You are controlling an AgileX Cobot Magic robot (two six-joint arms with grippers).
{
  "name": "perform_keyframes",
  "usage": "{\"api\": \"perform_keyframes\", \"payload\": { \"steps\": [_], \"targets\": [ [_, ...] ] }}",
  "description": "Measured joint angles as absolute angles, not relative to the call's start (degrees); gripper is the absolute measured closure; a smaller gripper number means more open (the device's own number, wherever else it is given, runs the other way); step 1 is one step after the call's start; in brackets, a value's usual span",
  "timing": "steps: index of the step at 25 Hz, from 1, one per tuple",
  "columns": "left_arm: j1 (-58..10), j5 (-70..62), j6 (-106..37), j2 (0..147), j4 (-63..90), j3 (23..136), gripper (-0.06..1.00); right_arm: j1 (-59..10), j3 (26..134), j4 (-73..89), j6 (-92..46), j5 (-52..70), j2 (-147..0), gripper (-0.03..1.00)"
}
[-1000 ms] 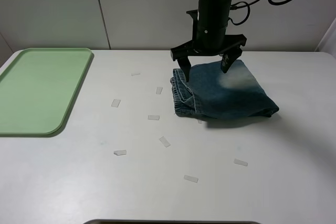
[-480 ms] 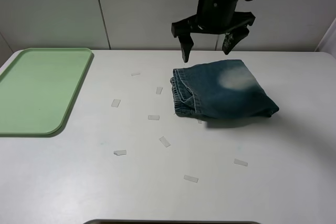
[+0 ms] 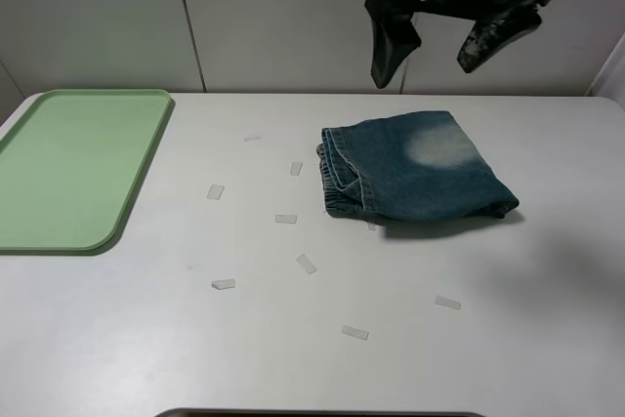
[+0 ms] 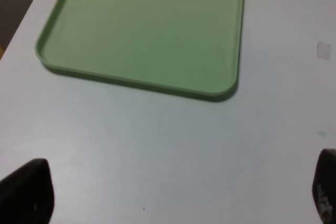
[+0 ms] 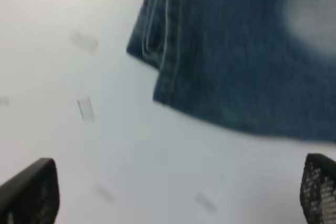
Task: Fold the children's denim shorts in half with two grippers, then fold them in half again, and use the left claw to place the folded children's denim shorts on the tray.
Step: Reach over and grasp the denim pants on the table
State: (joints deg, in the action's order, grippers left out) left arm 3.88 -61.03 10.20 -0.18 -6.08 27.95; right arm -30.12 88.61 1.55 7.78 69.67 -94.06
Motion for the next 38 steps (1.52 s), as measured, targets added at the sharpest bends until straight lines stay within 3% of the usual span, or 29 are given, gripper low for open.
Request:
{"api": "perform_keyframes", "payload": {
  "steps": [14,24,29,32,38],
  "targets": [
    [3.88,-61.03,10.2,-0.18,-6.08,27.95,-0.04,-30.12,60.43,1.6,6.71,69.78,-65.3,0.28],
    [3.88,-61.03,10.2,-0.18,-6.08,27.95,-0.04,-29.28,46.7,1.6,6.54,69.13,-44.42,0.28],
    [3.88,-61.03,10.2,-0.18,-6.08,27.95,-0.04,-20.9,41.41,1.55,4.85,66.65,-33.99,0.28],
    [3.88,-61.03,10.2,-0.18,-6.08,27.95,-0.04,-11.22,36.06,1.49,1.53,65.68,-23.38,0.28],
    [3.88,-61.03,10.2,-0.18,-6.08,27.95,-0.04,-1.68,30.04,1.43,-1.8,62.86,-7.83,0.28]
  ]
}}
